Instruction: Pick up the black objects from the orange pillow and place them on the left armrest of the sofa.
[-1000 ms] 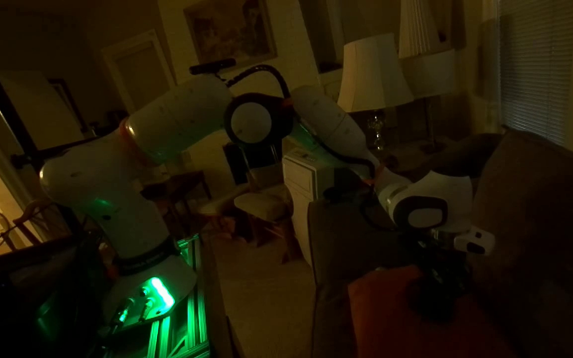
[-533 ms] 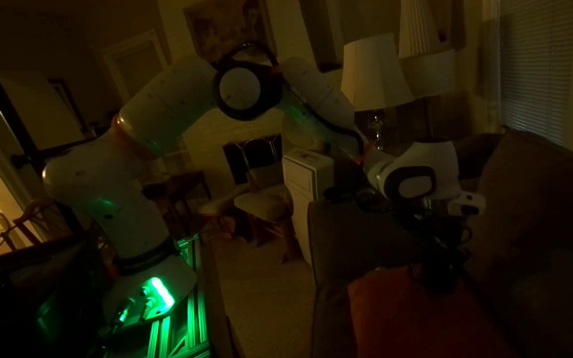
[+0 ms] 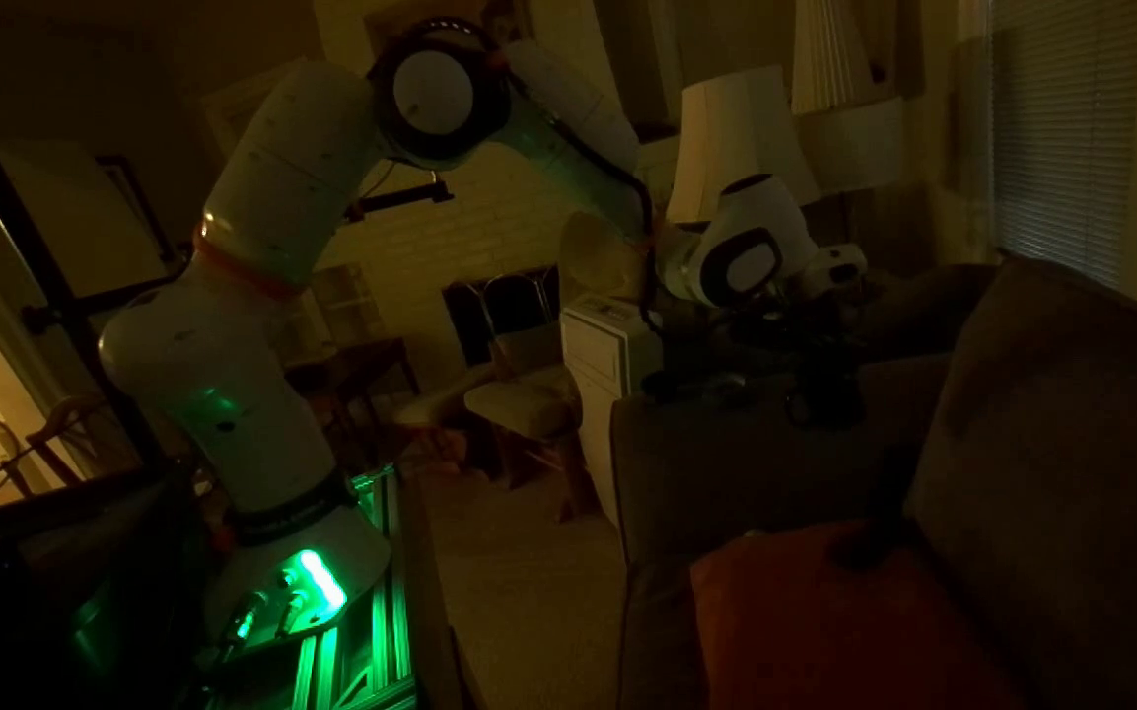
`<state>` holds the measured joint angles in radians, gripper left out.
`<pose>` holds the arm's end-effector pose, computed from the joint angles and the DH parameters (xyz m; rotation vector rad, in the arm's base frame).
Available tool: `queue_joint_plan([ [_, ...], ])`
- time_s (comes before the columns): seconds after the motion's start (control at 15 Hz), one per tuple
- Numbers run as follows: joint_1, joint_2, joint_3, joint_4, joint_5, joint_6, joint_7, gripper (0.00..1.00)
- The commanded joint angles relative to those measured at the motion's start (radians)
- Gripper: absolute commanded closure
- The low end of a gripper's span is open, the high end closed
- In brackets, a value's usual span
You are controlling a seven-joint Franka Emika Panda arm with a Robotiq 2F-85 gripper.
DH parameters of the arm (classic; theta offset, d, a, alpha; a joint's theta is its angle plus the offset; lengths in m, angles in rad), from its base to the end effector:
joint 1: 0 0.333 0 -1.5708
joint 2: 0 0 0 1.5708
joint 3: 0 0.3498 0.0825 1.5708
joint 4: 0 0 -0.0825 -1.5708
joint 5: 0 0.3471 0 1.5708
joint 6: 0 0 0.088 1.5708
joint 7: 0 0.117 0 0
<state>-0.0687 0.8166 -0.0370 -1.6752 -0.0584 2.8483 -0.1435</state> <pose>0.7072 -0.0672 0.2072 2.9968 0.1608 0.5266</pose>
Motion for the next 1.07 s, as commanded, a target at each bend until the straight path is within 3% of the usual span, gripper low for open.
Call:
queue_joint_plan([
  [0.0, 0.039, -0.096, 0.091, -0.054, 0.010, 0.009, 0.007, 0.98],
  [0.13, 0.062, -0.089, 0.140, 0.009, 0.021, -0.084, 0.004, 0.98],
  [0.2, 0.056, -0.069, 0.111, -0.005, 0.008, -0.028, 0.004, 0.90],
  [0.6, 0.073, -0.077, 0.131, 0.007, 0.014, -0.064, 0.005, 0.90],
  [0.67, 0.070, -0.077, 0.130, 0.007, 0.015, -0.064, 0.005, 0.98],
  [1.0, 0.083, 0.067, 0.139, 0.236, 0.009, -0.099, -0.015, 0.98],
])
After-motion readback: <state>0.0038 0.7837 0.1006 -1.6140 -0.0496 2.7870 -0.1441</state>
